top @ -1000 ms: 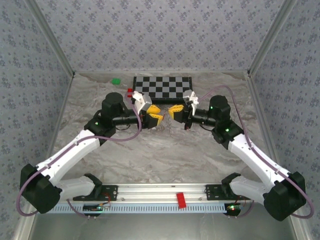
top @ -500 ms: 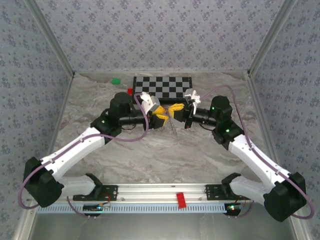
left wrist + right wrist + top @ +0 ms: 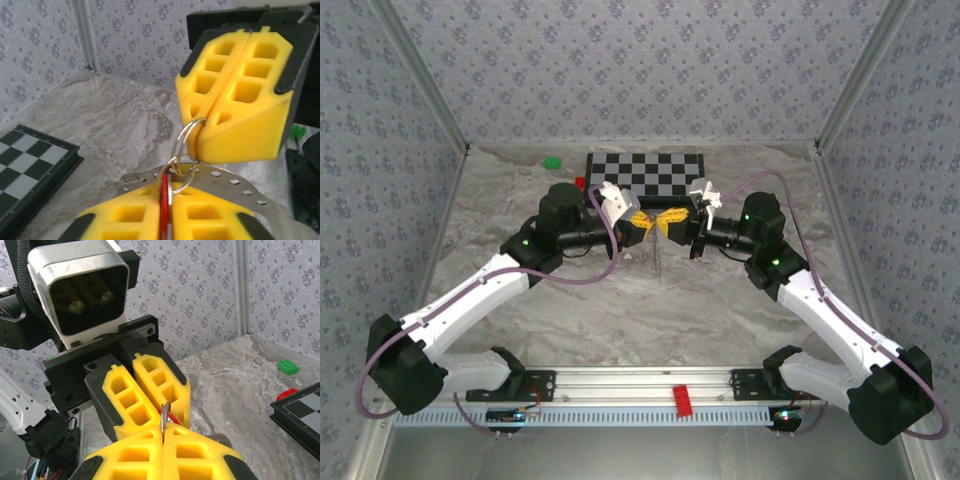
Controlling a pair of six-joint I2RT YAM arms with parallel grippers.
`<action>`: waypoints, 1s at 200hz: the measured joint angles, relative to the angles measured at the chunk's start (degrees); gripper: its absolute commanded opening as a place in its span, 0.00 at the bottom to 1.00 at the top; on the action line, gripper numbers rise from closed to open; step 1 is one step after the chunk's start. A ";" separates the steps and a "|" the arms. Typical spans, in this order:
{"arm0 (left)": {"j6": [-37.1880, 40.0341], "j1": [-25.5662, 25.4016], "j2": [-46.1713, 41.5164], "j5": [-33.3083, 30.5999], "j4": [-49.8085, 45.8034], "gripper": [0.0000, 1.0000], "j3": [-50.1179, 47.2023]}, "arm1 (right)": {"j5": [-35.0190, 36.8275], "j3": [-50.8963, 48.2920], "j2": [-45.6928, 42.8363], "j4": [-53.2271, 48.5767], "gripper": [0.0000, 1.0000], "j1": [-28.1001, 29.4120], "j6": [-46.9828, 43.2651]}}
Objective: Put the keys on the keyring
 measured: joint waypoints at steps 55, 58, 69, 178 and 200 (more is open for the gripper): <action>0.52 0.00 0.76 2.99 -1.46 0.04 0.28 | 0.00 -0.76 -0.02 0.94 0.00 -0.02 1.31; 0.57 0.02 0.83 3.26 -1.64 0.04 0.42 | 0.00 -0.81 -0.04 0.94 0.00 -0.04 1.46; 0.76 0.04 1.31 4.13 -2.40 0.04 0.92 | 0.02 -0.96 -0.09 1.29 0.00 -0.07 1.64; 3.91 -0.66 3.67 8.92 -9.42 0.09 4.26 | -0.44 -1.51 -0.17 2.56 0.00 -0.07 2.54; 3.89 -0.70 2.95 8.41 -9.40 0.08 4.02 | -0.42 -1.62 -0.57 2.54 0.00 -0.09 2.54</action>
